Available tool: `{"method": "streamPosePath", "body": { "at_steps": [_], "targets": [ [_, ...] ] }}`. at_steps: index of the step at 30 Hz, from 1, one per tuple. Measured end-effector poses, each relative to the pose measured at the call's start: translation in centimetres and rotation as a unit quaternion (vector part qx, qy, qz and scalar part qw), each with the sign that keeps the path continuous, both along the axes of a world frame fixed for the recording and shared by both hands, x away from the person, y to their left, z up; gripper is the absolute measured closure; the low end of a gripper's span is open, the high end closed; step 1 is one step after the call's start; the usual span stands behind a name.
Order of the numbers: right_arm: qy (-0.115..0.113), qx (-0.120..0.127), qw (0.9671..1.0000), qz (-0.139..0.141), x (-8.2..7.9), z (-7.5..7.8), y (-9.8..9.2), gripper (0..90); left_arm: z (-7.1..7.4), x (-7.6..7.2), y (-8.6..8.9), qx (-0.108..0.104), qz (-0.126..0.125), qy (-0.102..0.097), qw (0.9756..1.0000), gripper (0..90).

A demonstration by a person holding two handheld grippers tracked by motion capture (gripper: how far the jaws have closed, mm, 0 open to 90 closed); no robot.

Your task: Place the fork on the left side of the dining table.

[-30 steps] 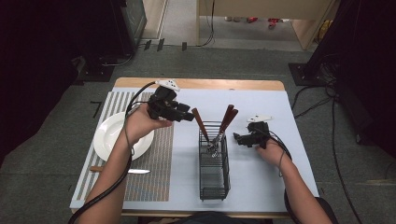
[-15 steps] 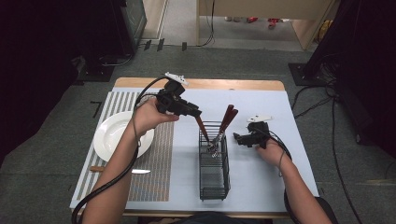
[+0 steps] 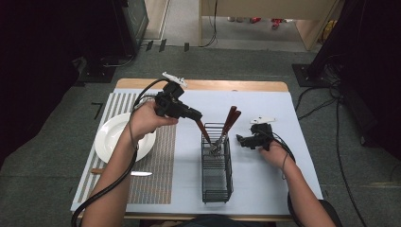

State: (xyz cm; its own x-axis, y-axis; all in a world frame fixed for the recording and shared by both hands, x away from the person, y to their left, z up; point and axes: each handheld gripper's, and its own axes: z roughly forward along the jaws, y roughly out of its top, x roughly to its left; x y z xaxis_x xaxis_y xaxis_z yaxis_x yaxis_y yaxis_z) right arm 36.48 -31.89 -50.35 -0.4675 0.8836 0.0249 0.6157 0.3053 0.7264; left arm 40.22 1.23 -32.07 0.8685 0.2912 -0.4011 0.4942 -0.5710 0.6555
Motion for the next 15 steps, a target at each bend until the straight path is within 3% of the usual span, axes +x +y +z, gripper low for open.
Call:
{"method": "streamPosePath", "body": {
  "at_steps": [7, 12, 15],
  "targets": [
    [0.0, 0.0, 1.0, 0.0, 0.0, 0.0, 0.0, 8.6, 0.1, -0.4, -0.1, 0.004, 0.001, 0.013, 0.9999, 81.8],
    [0.0, 0.0, 1.0, 0.0, 0.0, 0.0, 0.0, 8.6, 1.1, -0.9, 0.0, -0.004, 0.007, -0.004, 1.0, 81.9],
    [0.001, 0.0, 1.0, 0.0, 0.0, 0.0, 0.0, 8.6, 1.5, -1.1, 0.1, -0.009, 0.014, -0.001, 0.9999, 81.9]
  ]
}}
